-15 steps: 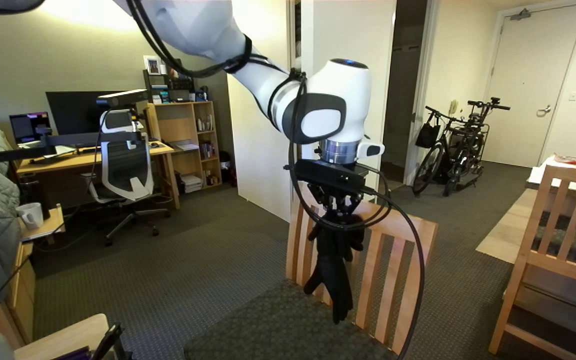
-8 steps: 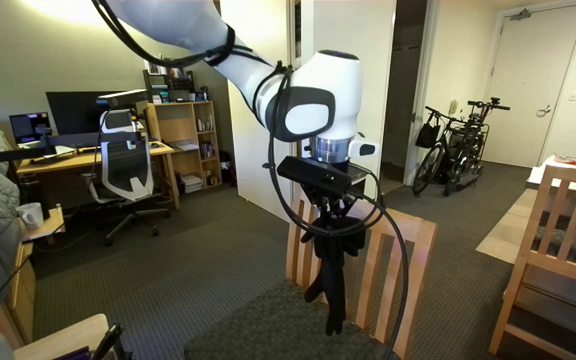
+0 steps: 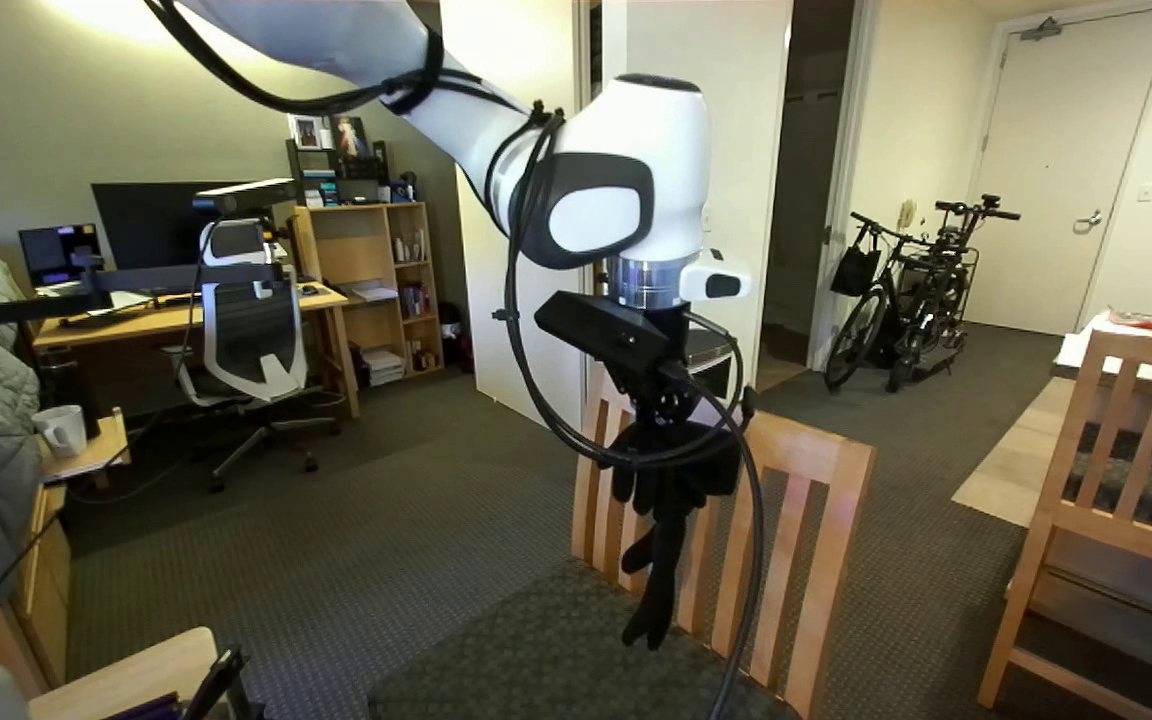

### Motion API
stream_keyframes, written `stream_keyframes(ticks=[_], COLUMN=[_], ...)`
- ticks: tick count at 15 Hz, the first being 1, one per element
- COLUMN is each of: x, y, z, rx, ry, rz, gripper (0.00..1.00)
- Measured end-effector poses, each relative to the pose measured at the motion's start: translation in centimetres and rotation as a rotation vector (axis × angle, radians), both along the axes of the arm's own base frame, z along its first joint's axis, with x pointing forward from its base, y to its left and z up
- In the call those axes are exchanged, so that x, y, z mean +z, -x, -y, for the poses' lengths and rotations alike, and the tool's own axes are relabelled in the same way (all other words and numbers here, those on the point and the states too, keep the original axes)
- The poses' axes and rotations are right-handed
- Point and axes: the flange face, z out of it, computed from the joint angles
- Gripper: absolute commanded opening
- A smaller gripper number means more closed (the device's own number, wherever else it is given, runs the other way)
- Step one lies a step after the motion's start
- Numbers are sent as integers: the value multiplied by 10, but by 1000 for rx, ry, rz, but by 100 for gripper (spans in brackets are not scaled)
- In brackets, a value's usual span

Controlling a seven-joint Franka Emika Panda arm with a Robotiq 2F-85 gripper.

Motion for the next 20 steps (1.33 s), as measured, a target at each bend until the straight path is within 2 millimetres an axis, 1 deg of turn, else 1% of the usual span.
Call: stream_keyframes(ticks=[4, 6, 15, 20], x=[-1, -5, -34, -50], y=[3, 6, 22, 23], z=[-2, -1, 15, 20], rx=[-96, -139, -232, -247], ry=[-11, -15, -31, -31], rz=[3, 0, -70, -103], gripper=[4, 4, 4, 4])
